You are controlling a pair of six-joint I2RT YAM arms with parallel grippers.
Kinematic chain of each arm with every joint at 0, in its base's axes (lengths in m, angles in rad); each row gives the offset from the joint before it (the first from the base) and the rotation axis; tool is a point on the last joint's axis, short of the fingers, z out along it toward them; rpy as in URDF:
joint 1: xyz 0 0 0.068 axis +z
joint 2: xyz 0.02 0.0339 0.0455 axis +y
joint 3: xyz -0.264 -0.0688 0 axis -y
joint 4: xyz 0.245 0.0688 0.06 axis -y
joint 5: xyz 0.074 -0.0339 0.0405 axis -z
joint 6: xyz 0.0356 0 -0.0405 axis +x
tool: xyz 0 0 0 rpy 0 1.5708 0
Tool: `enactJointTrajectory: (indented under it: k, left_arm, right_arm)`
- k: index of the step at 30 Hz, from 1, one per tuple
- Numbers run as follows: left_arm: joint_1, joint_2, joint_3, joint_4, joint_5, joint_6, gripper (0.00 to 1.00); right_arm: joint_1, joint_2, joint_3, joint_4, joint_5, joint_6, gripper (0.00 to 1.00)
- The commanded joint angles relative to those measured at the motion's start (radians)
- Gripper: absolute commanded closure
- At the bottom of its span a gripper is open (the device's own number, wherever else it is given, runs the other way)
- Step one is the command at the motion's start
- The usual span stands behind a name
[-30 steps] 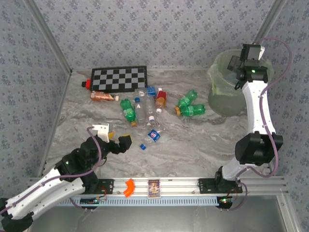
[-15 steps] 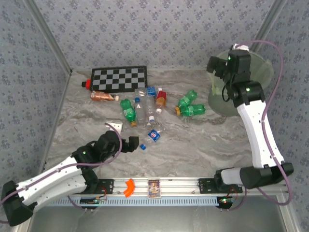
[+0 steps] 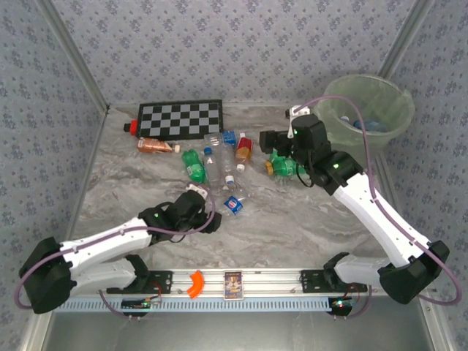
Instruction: Put the plastic bottles in the bin
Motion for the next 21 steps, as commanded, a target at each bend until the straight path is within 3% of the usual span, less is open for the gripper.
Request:
enactJointTrajectory:
  k: [1,7,18,21]
  left_arm:
    - [-0.002,0.056,0.053,0.011,0.046,0.051,0.18]
    - [-0.003,0.148,0.055,0.048,0.097,0.059,0.29]
    - [-0.002,0.343,0.115,0.097,0.142,0.093,0.32]
    - [-0.002,0.384,0.124,0.115,0.146,0.099,0.37]
  right_arm:
    - [0.031,-0.030,-0.024,0.053,-0.012,0.026,0.00]
    - [0.087,-0.075,-0.071,0.054,-0.034,0.037,0.00]
    - [0.121,-0.155,-0.197,0.083,-0.078,0.049,0.00]
    - [0.121,-0.162,-0.204,0.070,-0.070,0.049,0.00]
